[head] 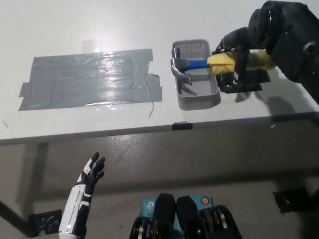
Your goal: The robot picks the hammer placed on top of the gray container with right hand and places it on the grey area of the desk
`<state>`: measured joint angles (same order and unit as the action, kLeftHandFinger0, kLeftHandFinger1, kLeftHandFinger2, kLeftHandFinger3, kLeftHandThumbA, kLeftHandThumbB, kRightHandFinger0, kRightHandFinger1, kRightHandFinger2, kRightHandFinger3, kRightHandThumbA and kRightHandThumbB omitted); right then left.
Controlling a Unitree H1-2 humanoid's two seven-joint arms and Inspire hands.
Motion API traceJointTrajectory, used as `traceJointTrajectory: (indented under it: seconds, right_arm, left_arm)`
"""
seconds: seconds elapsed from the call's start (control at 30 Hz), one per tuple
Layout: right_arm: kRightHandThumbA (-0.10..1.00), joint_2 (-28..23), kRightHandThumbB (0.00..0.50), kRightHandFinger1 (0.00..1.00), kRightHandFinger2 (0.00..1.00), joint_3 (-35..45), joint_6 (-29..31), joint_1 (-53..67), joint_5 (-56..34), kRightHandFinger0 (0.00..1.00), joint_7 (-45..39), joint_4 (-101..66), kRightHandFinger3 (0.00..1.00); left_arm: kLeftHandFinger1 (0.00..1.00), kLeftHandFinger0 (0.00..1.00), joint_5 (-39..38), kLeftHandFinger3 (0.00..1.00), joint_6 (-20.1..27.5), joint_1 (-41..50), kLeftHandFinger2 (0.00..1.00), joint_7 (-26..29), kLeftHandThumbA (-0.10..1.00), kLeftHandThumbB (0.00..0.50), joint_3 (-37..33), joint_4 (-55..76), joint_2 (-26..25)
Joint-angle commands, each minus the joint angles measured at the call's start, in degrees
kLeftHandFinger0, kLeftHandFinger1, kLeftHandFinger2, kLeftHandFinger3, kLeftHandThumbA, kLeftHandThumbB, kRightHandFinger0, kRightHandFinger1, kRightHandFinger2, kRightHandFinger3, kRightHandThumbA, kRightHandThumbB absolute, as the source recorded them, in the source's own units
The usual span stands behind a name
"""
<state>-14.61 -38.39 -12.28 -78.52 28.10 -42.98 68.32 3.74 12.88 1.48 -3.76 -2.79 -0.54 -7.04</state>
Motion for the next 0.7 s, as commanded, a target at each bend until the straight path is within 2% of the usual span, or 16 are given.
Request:
traceJointTrajectory:
  seconds: [0.0, 0.03, 0.07, 0.13, 0.27, 0.4, 0.47, 0.67]
  right_arm:
    - [1.00, -0.1, 0.325, 1.00, 1.00, 0.7, 1.9, -4.6, 1.3, 1.00, 1.4, 1.7, 1.00]
    - [1.00, -0.2, 0.310, 1.00, 1.00, 1.1, 2.5, -4.6, 0.9, 1.00, 1.5, 2.0, 1.00]
    - [1.00, -0.2, 0.323, 1.00, 1.00, 0.7, 2.8, -4.6, 1.4, 1.00, 1.8, 2.2, 1.00]
    - [1.00, 0.0, 0.312, 1.00, 1.00, 0.0, 3.6, -4.6, 2.2, 1.00, 2.3, 2.8, 1.00]
    - [1.00, 0.6, 0.331, 1.00, 1.00, 0.2, 2.1, -4.3, 2.5, 1.00, 4.1, 4.1, 1.00]
    - [1.00, 1.0, 0.318, 1.00, 1.00, 0.8, 1.3, -4.0, 2.4, 1.00, 5.4, 4.9, 1.00]
    - [1.00, 1.1, 0.348, 1.00, 1.00, 1.2, 1.5, -3.6, 2.4, 1.00, 6.7, 5.0, 1.00]
    - [1.00, 2.0, 0.382, 1.00, 1.00, 2.3, 1.0, -2.7, 2.1, 1.00, 10.6, 4.8, 1.00]
  left_arm:
    - [1.00, 1.00, -0.2, 1.00, 0.7, -0.1, 1.00, -0.4, 1.00, 0.238, 0.2, 1.7, -0.6]
    - [1.00, 1.00, -0.3, 1.00, 0.6, -0.1, 1.00, -0.5, 1.00, 0.238, 0.3, 1.8, -0.6]
    - [1.00, 1.00, -0.3, 1.00, 0.6, -0.1, 1.00, -0.4, 1.00, 0.237, 0.3, 1.7, -0.5]
    - [1.00, 1.00, -0.2, 1.00, 0.3, -0.1, 1.00, -0.4, 1.00, 0.237, 0.3, 1.9, -0.5]
    - [1.00, 1.00, -0.5, 1.00, 0.3, 0.0, 1.00, -0.4, 1.00, 0.244, 0.3, 1.9, -0.3]
    - [1.00, 1.00, -0.4, 1.00, 0.4, 0.3, 1.00, -0.5, 1.00, 0.237, 0.3, 2.0, -0.4]
    - [1.00, 1.00, -0.3, 1.00, 0.6, 0.2, 1.00, -0.5, 1.00, 0.240, 0.3, 1.8, -0.4]
    - [1.00, 1.00, -0.3, 1.00, 0.9, 0.1, 1.00, -0.4, 1.00, 0.241, 0.3, 1.7, -0.4]
